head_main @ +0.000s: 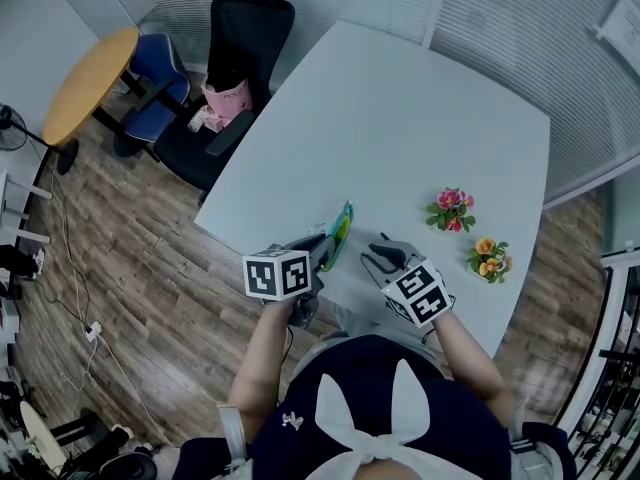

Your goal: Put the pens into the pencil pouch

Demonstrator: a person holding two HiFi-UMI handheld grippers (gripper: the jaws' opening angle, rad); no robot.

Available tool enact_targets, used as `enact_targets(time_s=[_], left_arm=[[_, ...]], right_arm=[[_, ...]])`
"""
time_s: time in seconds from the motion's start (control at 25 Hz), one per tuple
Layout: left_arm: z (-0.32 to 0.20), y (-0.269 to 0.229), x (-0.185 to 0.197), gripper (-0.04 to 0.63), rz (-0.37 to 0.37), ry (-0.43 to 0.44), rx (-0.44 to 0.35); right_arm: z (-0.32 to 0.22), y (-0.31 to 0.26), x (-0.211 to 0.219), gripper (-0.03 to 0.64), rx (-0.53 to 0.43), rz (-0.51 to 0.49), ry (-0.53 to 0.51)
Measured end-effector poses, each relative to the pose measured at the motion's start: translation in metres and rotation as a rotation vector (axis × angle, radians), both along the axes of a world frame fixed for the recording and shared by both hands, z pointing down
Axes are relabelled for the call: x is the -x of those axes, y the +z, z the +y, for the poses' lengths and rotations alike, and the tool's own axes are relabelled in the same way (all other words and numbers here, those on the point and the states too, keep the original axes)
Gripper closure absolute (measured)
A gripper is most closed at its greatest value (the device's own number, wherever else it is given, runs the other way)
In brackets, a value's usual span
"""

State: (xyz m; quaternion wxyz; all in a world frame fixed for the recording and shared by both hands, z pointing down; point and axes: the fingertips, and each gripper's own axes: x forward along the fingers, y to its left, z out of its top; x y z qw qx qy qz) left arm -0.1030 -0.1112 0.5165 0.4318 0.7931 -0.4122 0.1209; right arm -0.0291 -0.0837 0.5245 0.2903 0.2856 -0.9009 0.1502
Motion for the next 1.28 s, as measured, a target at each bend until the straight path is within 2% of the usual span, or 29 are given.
enact_targets(time_s=[0.12, 0.32, 0.52, 0.92, 1.28], left_arm=[[0.002, -0.005, 0.003, 0.535, 0.032, -0.01, 0.004], [0.006, 0.007, 0.006, 0.535, -0.009, -0.011, 0.033], [0.008, 0.01, 0.001, 0.535, 0.0, 0.002, 0.046], [0.011, 0.013, -0.003, 0.535, -0.023, 0.022, 0.053], [0.01, 0.013, -0.004, 0.535, -0.028, 0.021, 0.055]], right_arm=[[0.0, 0.012, -0.024, 0.526, 0.026, 0.013, 0.061], [-0.001, 0.037, -0.066, 0.522, 0.075, 0.031, 0.17], [-0.001, 0.056, -0.094, 0.518, 0.112, 0.047, 0.243], [0.014, 0.099, -0.12, 0.508, 0.189, 0.104, 0.283], [0.017, 0.136, -0.137, 0.508, 0.215, 0.173, 0.304]])
